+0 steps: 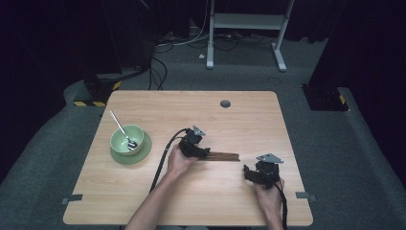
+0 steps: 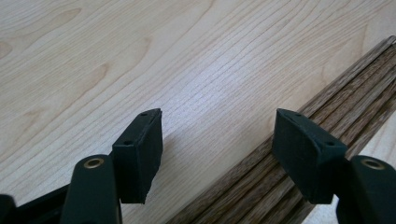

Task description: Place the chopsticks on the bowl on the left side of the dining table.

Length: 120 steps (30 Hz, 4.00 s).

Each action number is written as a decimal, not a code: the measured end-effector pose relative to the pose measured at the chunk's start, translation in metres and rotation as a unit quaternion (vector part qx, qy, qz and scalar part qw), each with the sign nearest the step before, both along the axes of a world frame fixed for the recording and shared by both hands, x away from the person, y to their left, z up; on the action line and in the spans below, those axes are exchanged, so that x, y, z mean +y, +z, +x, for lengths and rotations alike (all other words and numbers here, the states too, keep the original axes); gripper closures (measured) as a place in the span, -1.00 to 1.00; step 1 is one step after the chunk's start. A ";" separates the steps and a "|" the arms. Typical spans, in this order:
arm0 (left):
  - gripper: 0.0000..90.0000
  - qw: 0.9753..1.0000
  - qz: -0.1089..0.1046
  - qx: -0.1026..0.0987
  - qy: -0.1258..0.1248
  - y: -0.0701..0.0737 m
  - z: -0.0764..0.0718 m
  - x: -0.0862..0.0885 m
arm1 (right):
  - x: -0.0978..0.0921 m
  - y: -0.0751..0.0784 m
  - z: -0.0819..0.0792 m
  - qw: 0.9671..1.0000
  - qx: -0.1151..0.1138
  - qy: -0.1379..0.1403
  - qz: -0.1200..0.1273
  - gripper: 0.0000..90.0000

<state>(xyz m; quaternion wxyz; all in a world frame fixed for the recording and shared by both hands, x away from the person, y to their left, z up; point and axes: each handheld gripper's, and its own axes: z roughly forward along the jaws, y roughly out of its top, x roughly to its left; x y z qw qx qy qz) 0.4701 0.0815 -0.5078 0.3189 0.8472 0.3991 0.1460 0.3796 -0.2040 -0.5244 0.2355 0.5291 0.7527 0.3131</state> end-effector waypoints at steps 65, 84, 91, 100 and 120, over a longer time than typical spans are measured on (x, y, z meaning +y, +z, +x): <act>0.53 1.000 0.015 0.006 0.005 0.001 0.028 0.019 | 0.000 0.000 -0.001 1.000 -0.001 0.002 0.002 -0.47; 0.80 1.000 0.028 0.002 0.009 0.002 0.041 0.040 | 0.001 0.000 -0.001 1.000 -0.001 0.003 0.003 -0.46; 0.84 1.000 0.022 0.001 0.018 0.001 0.045 0.056 | 0.001 0.000 -0.001 1.000 -0.001 0.003 0.003 -0.46; 0.86 1.000 0.023 -0.002 0.017 0.000 0.046 0.060 | 0.001 0.000 -0.001 1.000 -0.001 0.003 0.003 -0.46; 0.87 1.000 0.012 -0.017 0.012 0.024 0.029 0.057 | 0.001 0.000 -0.001 1.000 -0.001 0.003 0.003 -0.46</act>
